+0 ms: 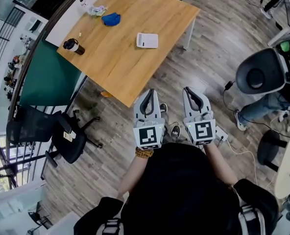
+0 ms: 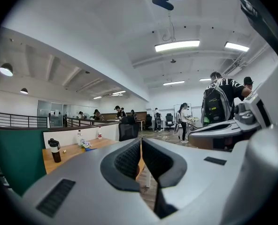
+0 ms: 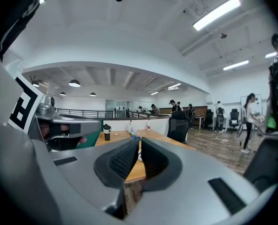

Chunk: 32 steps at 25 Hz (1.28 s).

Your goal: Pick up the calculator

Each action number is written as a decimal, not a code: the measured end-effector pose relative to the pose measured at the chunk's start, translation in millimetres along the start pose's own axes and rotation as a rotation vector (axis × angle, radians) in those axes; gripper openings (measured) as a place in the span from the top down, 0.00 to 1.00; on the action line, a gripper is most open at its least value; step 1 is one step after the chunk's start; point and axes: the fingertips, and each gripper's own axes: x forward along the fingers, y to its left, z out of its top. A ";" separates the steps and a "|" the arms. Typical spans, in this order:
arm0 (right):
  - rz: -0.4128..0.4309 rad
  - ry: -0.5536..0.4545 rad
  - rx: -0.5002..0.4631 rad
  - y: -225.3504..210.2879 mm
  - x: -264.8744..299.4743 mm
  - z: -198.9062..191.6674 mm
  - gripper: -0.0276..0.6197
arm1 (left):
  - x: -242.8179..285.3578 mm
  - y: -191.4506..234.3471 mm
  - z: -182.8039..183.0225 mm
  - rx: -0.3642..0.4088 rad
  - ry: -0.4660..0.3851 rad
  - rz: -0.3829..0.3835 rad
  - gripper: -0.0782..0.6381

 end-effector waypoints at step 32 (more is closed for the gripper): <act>0.075 0.053 -0.110 -82.9 254.8 54.9 0.93 | 239.1 151.5 -44.4 -0.153 0.075 0.077 0.85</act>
